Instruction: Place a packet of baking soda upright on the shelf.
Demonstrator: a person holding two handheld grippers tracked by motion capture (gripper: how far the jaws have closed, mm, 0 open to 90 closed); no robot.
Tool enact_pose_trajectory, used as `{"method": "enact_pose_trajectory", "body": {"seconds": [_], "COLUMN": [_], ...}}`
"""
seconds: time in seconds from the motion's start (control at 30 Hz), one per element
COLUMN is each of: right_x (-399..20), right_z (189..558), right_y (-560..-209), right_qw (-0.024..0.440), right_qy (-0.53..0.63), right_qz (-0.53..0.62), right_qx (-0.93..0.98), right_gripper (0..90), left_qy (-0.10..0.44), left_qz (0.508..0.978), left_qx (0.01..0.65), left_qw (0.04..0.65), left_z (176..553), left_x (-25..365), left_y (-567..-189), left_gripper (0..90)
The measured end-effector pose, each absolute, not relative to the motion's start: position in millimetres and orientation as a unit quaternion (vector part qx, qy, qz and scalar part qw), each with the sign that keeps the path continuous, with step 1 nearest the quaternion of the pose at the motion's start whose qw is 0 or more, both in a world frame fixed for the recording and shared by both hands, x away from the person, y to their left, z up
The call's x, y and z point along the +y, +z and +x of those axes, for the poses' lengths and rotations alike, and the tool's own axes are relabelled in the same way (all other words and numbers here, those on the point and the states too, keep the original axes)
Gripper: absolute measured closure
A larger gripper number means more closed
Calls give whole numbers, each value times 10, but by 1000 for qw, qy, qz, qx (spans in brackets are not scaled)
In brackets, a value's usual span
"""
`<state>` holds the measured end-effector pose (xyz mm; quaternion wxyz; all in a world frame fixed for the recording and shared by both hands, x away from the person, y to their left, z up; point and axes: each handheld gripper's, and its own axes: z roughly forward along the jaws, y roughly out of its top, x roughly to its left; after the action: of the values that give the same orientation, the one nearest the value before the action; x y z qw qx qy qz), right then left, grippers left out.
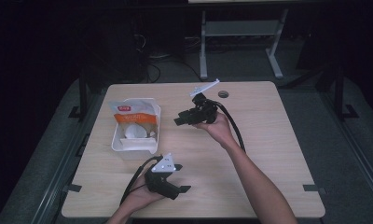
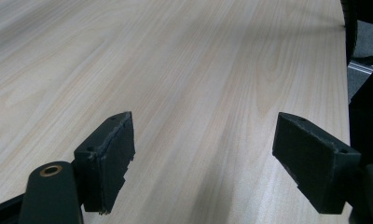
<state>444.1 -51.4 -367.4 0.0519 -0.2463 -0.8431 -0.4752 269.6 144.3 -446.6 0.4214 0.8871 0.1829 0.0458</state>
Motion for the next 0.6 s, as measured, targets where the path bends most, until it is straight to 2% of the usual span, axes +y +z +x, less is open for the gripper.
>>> {"method": "enact_pose_trajectory", "body": {"seconds": [0.6], "right_x": [-1027], "right_z": [4295], "right_y": [-3664], "right_qw": [38], "right_qy": [-475], "right_qz": [-268], "right_qx": [-837], "right_gripper": [494], "left_qy": [46], "left_qz": [886], "left_qx": [188], "left_qw": [422], "left_z": [2715], "left_x": [1452], "left_y": [-4468], "left_gripper": [205]}}
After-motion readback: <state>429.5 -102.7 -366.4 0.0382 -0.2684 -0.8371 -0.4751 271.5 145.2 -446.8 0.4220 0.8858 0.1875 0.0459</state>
